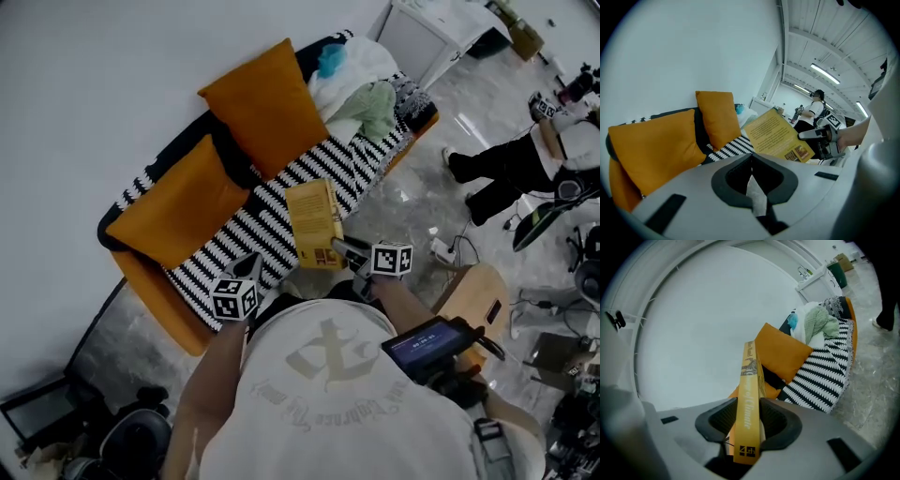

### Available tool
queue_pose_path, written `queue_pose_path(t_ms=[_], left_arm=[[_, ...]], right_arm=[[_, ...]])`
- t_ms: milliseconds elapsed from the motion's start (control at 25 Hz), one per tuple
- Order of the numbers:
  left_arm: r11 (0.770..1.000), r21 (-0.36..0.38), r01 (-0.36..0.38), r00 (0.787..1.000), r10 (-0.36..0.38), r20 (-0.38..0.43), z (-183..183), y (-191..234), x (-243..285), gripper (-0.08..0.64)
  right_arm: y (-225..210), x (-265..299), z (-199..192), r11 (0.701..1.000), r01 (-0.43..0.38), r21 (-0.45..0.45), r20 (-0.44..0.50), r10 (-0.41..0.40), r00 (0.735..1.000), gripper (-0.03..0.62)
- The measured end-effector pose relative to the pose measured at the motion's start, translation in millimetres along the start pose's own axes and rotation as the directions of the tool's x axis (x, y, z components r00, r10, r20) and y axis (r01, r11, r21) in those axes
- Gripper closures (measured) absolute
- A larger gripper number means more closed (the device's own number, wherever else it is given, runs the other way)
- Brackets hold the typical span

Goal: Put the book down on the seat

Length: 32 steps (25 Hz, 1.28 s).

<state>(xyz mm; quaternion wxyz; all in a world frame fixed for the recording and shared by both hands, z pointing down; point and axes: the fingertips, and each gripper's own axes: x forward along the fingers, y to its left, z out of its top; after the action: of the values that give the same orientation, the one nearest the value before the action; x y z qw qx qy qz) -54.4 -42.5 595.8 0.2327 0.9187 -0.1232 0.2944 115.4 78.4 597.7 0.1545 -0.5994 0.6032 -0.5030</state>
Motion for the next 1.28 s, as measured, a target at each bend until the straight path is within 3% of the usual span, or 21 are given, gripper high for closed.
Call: queue_pose_path(t_ms=[200,520,840,1080,1280], left_arm=[[0.999,-0.037,-0.026,0.999,0.028,0.036,6,15,-12,0.548],[0.983,-0.148,-0.113,0.992,0.12,0.044,-18,42,-36,0.548],[0.937,-0.24,-0.252,0.965,0.263,0.013,-31,72,-59,0.548],[0.929,-0.24,-0.281,0.957,0.289,-0.004,-9,81,-48,0.548],[0.928,-0.24,-0.286,0.956,0.292,-0.011,8,80,-33,0.548]], right_arm=[[11,19,17,1.0,-0.012,-0.015,-0.009,0.012,1.0,0.433],[17,59,24,0.998,-0.026,-0.057,-0.099,0.02,0.995,0.433],[4,114,27,0.998,-0.051,-0.041,-0.196,0.042,0.98,0.433],[0,150,50,0.995,-0.079,-0.053,-0.256,0.063,0.965,0.433],[-14,168,54,0.993,-0.05,-0.103,-0.319,0.015,0.948,0.433]])
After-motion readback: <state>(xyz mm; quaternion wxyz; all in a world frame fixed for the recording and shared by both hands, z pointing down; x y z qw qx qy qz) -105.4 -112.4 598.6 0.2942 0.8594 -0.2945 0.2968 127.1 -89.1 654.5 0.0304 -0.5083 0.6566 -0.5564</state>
